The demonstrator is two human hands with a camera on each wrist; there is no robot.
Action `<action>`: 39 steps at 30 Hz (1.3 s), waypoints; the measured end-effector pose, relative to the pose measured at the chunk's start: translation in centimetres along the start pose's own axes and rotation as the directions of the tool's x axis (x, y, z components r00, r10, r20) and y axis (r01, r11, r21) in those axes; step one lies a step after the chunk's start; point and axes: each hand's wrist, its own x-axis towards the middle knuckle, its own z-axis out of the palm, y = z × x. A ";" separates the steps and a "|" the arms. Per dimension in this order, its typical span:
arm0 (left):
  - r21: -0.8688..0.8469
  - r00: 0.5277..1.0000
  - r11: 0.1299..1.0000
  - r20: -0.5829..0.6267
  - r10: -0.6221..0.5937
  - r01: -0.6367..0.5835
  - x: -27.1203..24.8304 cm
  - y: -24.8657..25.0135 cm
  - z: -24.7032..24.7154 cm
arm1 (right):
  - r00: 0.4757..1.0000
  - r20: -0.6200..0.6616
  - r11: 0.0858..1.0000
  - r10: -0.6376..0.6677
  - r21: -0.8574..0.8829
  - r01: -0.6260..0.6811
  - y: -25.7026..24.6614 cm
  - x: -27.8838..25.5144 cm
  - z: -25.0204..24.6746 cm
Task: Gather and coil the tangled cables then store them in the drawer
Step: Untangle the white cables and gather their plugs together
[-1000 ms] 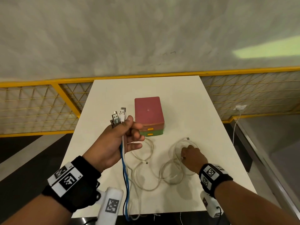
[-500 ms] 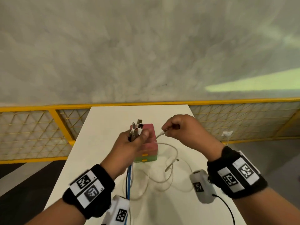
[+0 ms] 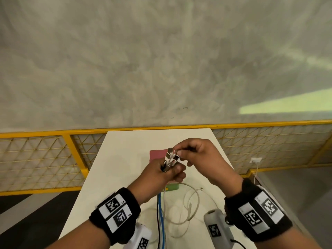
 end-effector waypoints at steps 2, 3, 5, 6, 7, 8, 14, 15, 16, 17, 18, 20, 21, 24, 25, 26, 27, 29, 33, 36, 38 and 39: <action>-0.066 0.994 0.998 -0.104 -0.019 0.012 -0.1 -0.1 0.1 | 0.991 -0.124 0.996 0.045 0.086 -0.034 0.4 -0.6 0.6; -0.100 0.986 0.995 -0.165 -0.025 0.009 -0.1 0.0 0.1 | 0.979 -0.162 0.983 0.124 0.154 -0.099 0.9 -1.2 1.1; -0.188 0.968 0.982 -0.247 -0.041 -0.006 -0.1 0.1 0.0 | 0.912 -0.060 0.868 0.406 0.337 -0.364 2.7 -2.8 2.7; -0.237 0.963 0.971 -0.264 -0.052 -0.012 -0.2 0.1 0.0 | 0.835 0.080 0.753 0.544 0.391 -0.529 3.9 -3.8 3.9; -0.279 0.959 0.960 -0.274 -0.065 -0.015 -0.3 0.1 0.0 | 0.743 0.213 0.636 0.634 0.403 -0.658 5.1 -4.5 5.0; -0.311 0.956 0.950 -0.283 -0.077 -0.015 -0.5 0.1 0.0 | 0.675 0.309 0.544 0.670 0.415 -0.729 6.1 -5.1 5.9; -0.493 0.939 0.862 -0.225 -0.258 0.119 -2.9 -1.5 -0.1 | 0.757 0.307 0.255 0.578 0.812 -0.524 6.7 -2.3 4.5; -0.487 0.940 0.855 -0.172 -0.295 0.179 -3.8 -2.3 -0.3 | 0.750 0.276 0.238 0.601 0.834 -0.498 6.7 -1.5 3.8; -0.464 0.939 0.853 -0.111 -0.326 0.241 -4.8 -3.1 -0.5 | 0.737 0.251 0.244 0.627 0.836 -0.492 6.7 -0.7 3.2; -0.428 0.931 0.851 -0.054 -0.362 0.306 -6.0 -4.1 -0.8 | 0.725 0.243 0.249 0.644 0.830 -0.500 6.8 -0.1 2.7; -0.386 0.917 0.846 0.001 -0.399 0.369 -7.3 -5.0 -1.1 | 0.720 0.240 0.255 0.651 0.825 -0.505 6.8 0.3 2.4; -0.283 0.872 0.826 0.114 -0.476 0.488 -10.0 -7.1 -2.3 | 0.700 0.226 0.240 0.677 0.832 -0.500 7.4 1.1 2.0; -0.180 0.840 0.821 0.170 -0.516 0.541 -11.2 -7.7 -3.2 | 0.693 0.219 0.232 0.686 0.838 -0.494 7.5 1.2 1.8; 0.290 0.738 0.767 0.227 -0.636 0.572 -14.2 -8.5 -5.9 | 0.665 0.190 0.258 0.723 0.818 -0.514 8.0 0.8 1.7; 0.297 0.745 0.761 0.193 -0.639 0.577 -14.7 -8.7 -6.5 | 0.653 0.189 0.275 0.734 0.796 -0.539 8.3 0.5 2.0; 0.188 0.776 0.783 0.126 -0.618 0.593 -14.8 -9.0 -6.9 | 0.645 0.188 0.292 0.741 0.775 -0.561 8.4 0.2 2.3; 0.002 0.811 0.811 0.016 -0.585 0.585 -14.6 -9.1 -7.0 | 0.645 0.188 0.311 0.740 0.755 -0.577 8.6 -0.2 2.9; -0.320 0.849 0.854 -0.208 -0.485 0.410 -13.3 -8.7 -6.6 | 0.661 0.194 0.349 0.725 0.724 -0.595 8.9 -1.0 4.3; -0.233 0.893 0.961 -0.384 -0.234 0.152 -8.5 -5.6 -4.0 | 0.718 0.212 0.451 0.663 0.654 -0.608 8.7 -2.3 7.2; -0.129 0.931 0.986 -0.336 -0.143 0.105 -6.3 -4.2 -0.9 | 0.747 0.248 0.507 0.617 0.601 -0.618 8.0 -3.2 9.0; -0.138 0.947 0.985 -0.287 -0.141 0.105 -5.5 -3.9 0.6 | 0.756 0.249 0.503 0.605 0.616 -0.606 8.0 -3.7 9.6; -0.135 0.947 0.984 -0.283 -0.150 0.115 -5.3 -4.2 0.9 | 0.751 0.249 0.484 0.612 0.633 -0.604 8.0 -3.9 9.7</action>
